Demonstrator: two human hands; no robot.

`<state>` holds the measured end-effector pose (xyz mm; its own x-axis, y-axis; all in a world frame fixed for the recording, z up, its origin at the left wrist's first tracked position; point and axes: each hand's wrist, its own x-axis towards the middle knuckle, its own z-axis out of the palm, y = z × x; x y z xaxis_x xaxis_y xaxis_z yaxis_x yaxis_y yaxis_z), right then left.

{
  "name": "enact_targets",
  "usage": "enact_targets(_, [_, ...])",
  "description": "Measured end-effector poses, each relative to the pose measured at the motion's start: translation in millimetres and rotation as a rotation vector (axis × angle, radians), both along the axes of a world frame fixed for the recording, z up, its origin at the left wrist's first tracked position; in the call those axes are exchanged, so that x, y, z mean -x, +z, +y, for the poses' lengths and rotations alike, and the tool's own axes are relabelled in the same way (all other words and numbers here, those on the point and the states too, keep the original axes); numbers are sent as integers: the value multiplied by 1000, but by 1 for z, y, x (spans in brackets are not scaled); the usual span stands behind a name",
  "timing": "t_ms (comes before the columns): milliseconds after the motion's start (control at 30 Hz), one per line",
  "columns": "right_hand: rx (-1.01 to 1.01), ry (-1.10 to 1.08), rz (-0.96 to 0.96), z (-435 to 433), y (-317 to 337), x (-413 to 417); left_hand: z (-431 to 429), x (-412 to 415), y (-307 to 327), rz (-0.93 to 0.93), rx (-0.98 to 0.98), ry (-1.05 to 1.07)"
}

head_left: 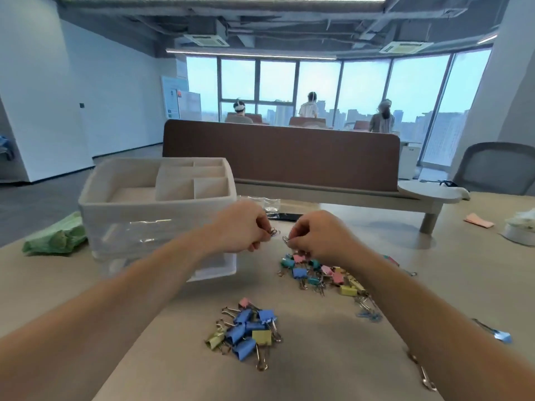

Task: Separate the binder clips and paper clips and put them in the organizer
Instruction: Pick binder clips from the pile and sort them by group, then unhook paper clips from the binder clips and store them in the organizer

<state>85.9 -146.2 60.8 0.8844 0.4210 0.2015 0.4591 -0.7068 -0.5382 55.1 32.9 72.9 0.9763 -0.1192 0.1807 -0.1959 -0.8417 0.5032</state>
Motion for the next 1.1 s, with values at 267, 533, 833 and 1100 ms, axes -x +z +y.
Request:
enact_targets(267, [-97, 50, -63, 100, 63, -49, 81, -28, 69, -58, -15, 204])
enact_targets(533, [171, 50, -268, 162, 70, -79, 116, -61, 70, 22, -57, 290])
enact_targets(833, [171, 57, -271, 162, 67, -78, 124, -59, 61, -26, -57, 261])
enact_targets(1100, [101, 58, -263, 146, 64, -71, 114, -46, 61, -71, -35, 240])
